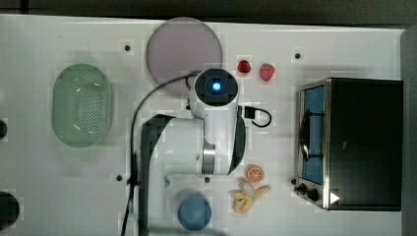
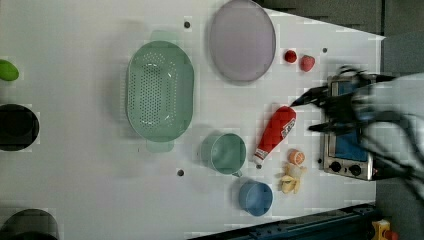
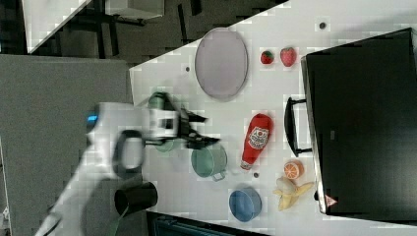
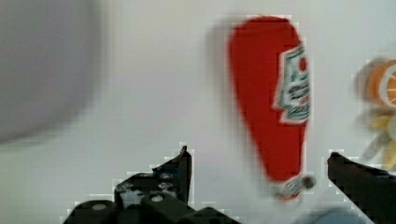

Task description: Pick Ketchup from oven and place it on table.

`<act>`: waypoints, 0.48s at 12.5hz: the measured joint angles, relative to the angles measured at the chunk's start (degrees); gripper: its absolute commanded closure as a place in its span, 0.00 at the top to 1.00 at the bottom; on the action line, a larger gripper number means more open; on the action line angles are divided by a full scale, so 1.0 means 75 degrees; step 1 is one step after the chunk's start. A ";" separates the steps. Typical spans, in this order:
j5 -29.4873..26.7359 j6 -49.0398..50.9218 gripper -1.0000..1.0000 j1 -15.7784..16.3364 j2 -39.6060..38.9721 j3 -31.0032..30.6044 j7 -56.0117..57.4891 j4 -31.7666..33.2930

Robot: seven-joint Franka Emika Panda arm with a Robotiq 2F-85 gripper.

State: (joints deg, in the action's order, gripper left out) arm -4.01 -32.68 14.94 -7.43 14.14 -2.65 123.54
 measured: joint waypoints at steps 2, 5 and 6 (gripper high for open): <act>-0.0115 0.1160 1.00 0.0136 0.1004 0.0109 -0.0010 -0.1074; 0.0200 0.2315 1.00 0.0138 0.2040 0.0104 -0.0029 -0.2708; 0.0583 0.2819 1.00 0.0101 0.2201 0.0083 -0.0031 -0.3201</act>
